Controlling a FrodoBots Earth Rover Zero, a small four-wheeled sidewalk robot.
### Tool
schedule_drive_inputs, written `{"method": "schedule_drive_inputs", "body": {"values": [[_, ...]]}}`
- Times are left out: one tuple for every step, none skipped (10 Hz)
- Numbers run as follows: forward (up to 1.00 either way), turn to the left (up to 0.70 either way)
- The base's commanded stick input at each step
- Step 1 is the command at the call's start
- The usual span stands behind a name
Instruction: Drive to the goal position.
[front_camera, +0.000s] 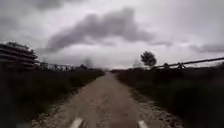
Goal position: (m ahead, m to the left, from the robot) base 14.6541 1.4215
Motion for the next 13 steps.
{"method": "schedule_drive_inputs", "body": {"values": [[0.70,0.00],[0.70,0.00],[0.70,-0.12],[0.70,-0.35],[0.70,-0.26],[0.70,-0.19],[0.70,-0.12],[0.70,-0.09],[0.70,-0.09],[0.70,-0.09],[0.70,-0.09],[0.70,-0.06],[0.70,-0.06]]}}
